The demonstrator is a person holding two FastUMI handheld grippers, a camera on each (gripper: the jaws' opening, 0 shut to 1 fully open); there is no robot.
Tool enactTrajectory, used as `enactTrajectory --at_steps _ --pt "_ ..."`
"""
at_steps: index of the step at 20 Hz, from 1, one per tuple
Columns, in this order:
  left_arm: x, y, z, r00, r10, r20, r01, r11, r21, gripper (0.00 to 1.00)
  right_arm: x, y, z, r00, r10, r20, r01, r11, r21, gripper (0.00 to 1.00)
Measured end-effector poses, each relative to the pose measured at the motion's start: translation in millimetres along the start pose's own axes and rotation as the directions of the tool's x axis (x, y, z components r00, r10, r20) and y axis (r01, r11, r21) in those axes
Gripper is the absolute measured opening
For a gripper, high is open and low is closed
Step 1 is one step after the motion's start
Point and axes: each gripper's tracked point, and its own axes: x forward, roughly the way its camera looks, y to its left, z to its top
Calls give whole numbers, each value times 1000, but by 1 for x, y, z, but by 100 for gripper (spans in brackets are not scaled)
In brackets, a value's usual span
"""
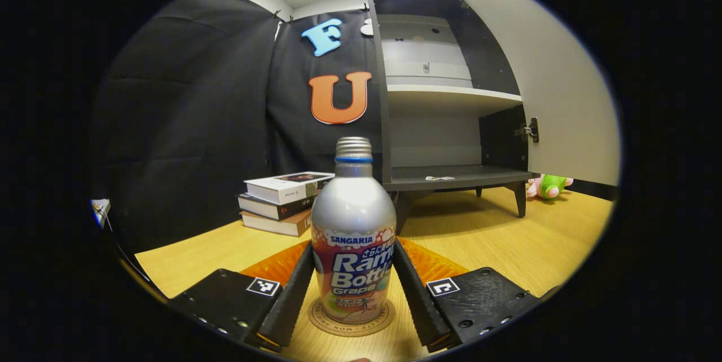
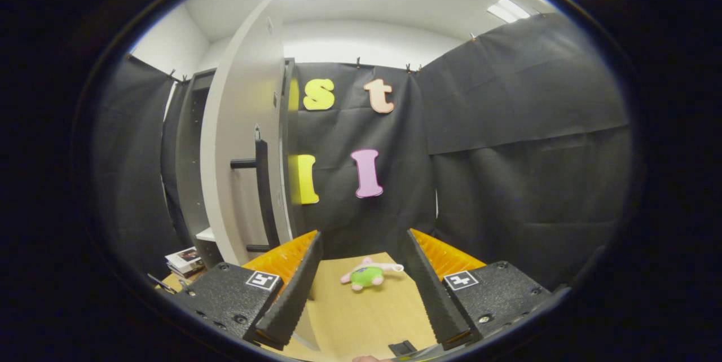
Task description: Open the cabinet door with the right hand, grasp the bottle in the cabinet with the left hand and place it on the coaster, then close the cabinet door with the right hand.
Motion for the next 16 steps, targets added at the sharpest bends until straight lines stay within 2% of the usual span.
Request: enactTrajectory --at_steps 10,16 --pt "-4 -1 20 1000 -31 6 31 999 -19 94 -1 -3 -6 1000 -1 -8 1 1000 18 91" --pt "-32 7 99 988 -11 153 18 999 -39 94 1 0 -13 1000 11 -13 -11 1000 29 91"
